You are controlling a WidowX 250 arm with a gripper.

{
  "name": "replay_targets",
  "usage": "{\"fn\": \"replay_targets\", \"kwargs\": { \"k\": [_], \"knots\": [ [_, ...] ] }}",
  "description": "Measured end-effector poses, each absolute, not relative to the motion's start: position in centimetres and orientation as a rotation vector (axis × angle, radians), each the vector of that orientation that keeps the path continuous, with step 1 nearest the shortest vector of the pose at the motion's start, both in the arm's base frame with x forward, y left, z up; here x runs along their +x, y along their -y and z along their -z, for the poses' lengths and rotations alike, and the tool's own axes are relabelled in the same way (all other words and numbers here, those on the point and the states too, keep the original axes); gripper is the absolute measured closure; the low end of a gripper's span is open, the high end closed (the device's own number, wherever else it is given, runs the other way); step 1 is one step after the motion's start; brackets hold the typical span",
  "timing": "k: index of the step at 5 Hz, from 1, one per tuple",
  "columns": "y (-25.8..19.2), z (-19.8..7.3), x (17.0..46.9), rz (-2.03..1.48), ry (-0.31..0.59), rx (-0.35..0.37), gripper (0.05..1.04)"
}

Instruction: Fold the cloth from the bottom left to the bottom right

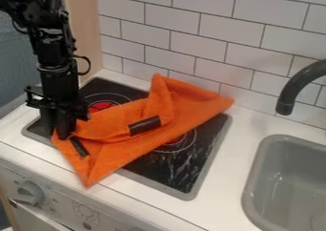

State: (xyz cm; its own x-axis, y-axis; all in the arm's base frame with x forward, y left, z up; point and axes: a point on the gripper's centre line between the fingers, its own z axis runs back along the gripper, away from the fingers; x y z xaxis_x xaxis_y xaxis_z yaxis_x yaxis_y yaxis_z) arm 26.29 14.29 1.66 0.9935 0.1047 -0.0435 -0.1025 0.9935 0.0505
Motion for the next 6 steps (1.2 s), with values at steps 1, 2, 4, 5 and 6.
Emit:
{"fn": "replay_targets", "kwargs": {
  "k": [1, 2, 4, 5, 6],
  "knots": [
    [-14.8, -1.7, 25.9, -0.115, -0.072, 0.085, 1.010],
    [-15.6, -2.2, 25.9, -0.121, -0.076, 0.097, 1.033],
    [-16.5, -3.3, 26.1, -0.152, -0.079, 0.059, 1.033],
    [-14.9, -4.2, 26.4, -0.144, -0.076, -0.004, 1.033],
    [-12.7, -6.3, 27.4, -0.083, -0.019, -0.036, 1.033]
  ]
}}
